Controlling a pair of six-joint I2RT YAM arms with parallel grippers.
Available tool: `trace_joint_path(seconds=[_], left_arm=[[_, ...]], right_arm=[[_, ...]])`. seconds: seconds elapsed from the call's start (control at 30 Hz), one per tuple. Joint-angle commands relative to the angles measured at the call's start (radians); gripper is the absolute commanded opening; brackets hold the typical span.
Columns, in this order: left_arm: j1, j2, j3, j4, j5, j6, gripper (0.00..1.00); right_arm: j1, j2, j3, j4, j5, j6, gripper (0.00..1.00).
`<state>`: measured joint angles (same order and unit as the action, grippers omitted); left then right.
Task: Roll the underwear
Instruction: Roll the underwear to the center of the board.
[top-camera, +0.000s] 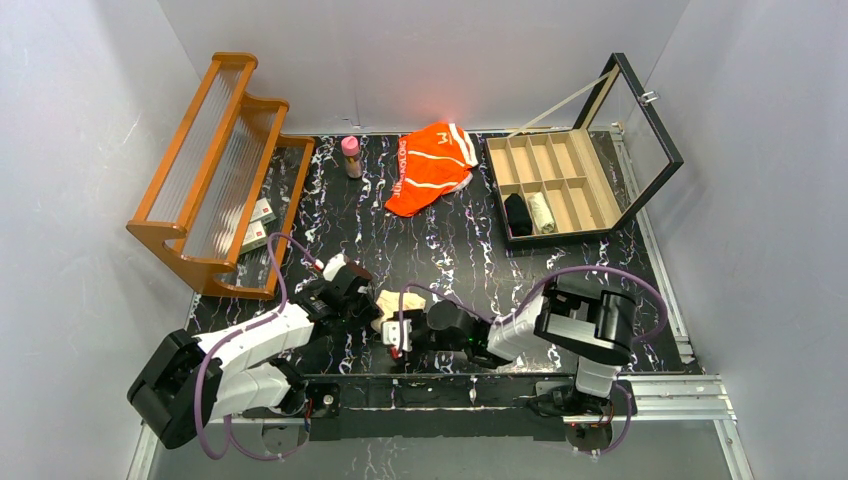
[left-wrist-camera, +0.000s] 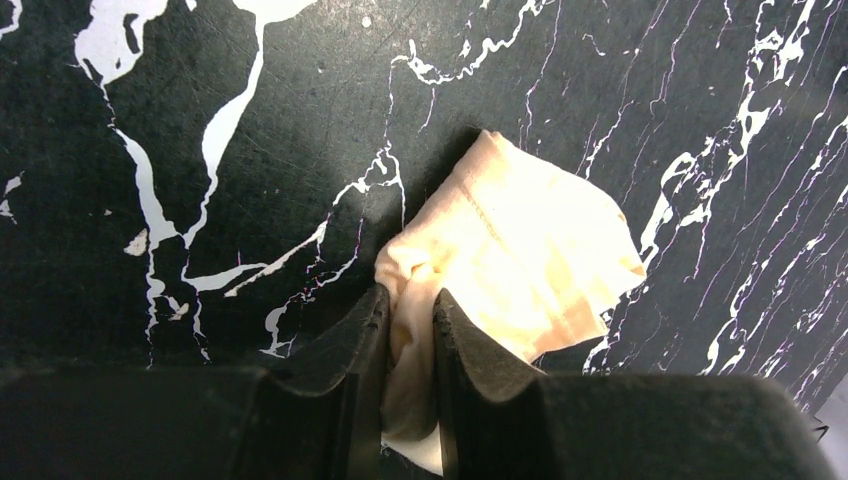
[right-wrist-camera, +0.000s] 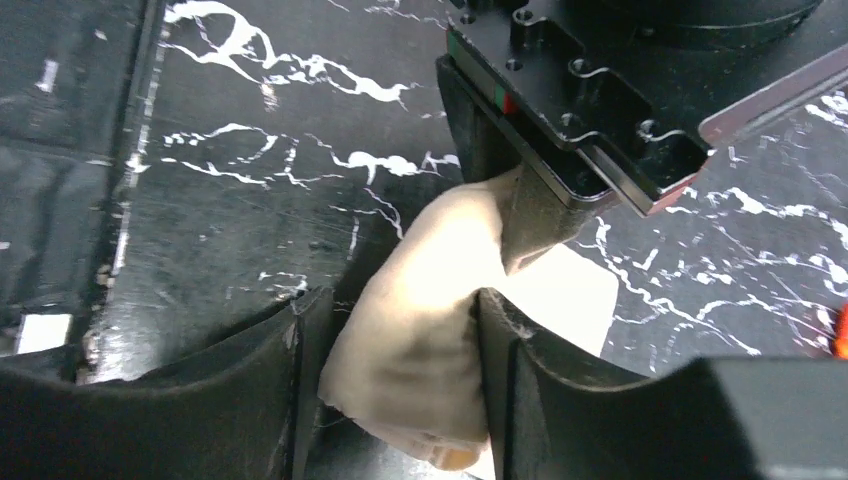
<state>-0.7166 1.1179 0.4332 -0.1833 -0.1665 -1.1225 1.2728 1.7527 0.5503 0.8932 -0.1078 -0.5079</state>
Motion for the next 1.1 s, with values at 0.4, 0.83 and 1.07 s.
trace_joint_path(seconds=[0.4,0.83,1.07], left_arm=[[-0.002,0.010,-0.037,-0.163,-0.013,0.029,0.13],[0.000,-0.292,-0.076,-0.225,-0.110,-0.052,0.71],[-0.001,-0.489,-0.121,-0.223,-0.119,-0.052,0.78]], right_arm=[[0.046,0.062,-0.086,0.168,0.263,0.081,0.17],[-0.131,0.193,-0.044,0.405,-0.272,0.869,0.13],[-0.216,0.248,-0.096,0.513,-0.233,1.077,0.13]])
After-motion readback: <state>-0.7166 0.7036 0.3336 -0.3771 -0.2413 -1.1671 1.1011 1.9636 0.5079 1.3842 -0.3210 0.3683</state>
